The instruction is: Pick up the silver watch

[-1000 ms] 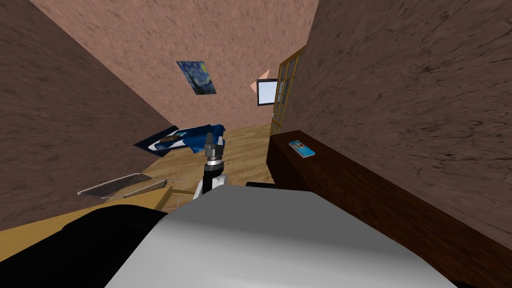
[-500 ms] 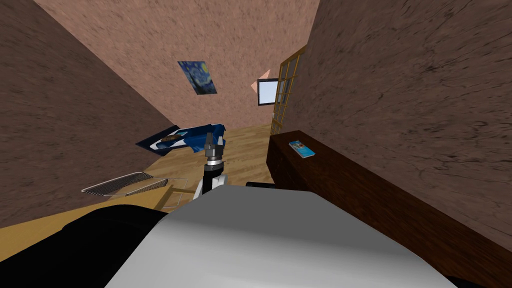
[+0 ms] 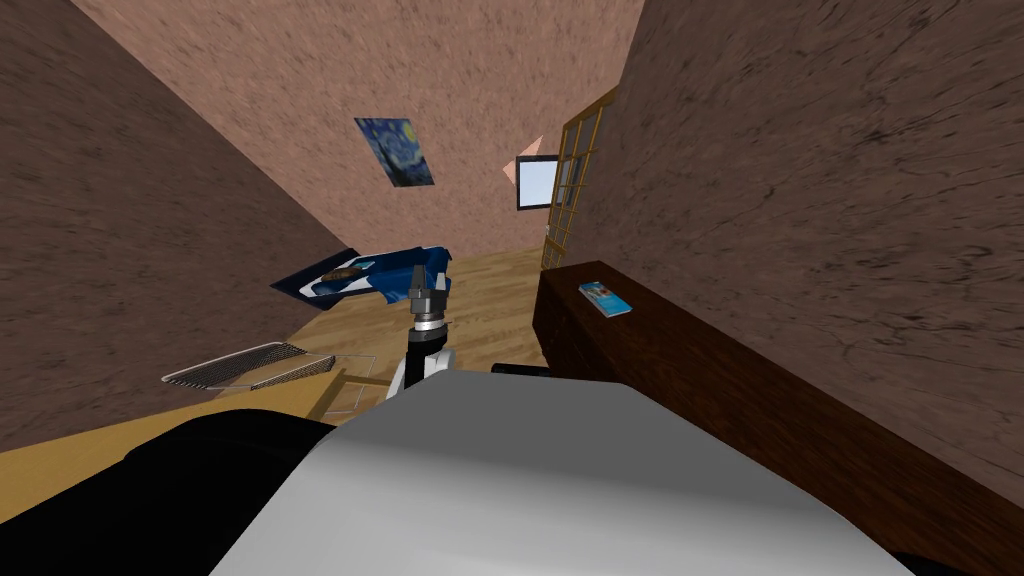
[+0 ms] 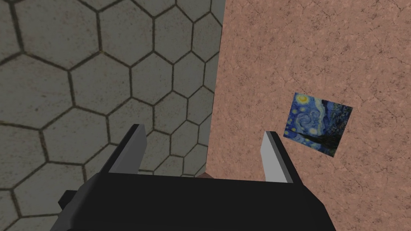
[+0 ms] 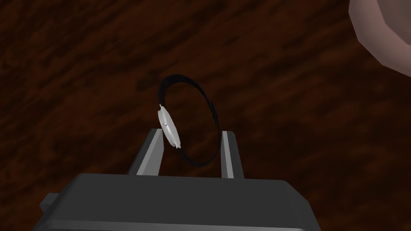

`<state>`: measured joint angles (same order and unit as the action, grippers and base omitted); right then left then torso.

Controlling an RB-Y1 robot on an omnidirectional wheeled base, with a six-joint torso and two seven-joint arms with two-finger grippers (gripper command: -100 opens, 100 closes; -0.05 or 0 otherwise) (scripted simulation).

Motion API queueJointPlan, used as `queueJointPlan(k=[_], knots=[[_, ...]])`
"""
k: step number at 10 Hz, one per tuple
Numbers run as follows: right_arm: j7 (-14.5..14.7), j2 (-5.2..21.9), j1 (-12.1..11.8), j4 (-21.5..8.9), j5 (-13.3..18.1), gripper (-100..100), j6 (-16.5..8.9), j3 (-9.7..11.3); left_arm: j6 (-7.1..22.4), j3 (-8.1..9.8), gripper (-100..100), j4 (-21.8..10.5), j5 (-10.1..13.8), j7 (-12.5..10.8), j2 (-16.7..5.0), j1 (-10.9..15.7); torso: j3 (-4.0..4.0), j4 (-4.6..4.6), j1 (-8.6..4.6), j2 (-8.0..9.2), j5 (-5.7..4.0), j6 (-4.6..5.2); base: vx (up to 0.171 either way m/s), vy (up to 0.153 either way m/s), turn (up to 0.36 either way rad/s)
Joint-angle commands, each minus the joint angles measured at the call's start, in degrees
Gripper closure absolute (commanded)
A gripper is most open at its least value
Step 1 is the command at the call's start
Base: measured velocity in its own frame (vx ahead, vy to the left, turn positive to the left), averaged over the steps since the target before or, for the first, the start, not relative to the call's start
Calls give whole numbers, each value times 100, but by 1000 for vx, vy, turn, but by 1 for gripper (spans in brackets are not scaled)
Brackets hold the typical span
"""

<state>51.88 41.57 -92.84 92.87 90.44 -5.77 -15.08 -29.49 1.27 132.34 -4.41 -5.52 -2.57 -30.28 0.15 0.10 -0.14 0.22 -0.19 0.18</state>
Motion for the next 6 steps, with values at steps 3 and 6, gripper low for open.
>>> queueJointPlan(k=[3,6], knots=[[37,4,-194,171,-57,100,56,-110,0,0,0,0,0,0,0,0,2,1,-2,3,0,0,0,7,-22],[84,2,-225,208,-110,0,80,-158,0,0,0,0,0,0,0,0,2,1,10,3,2,4,2,20,-30]])
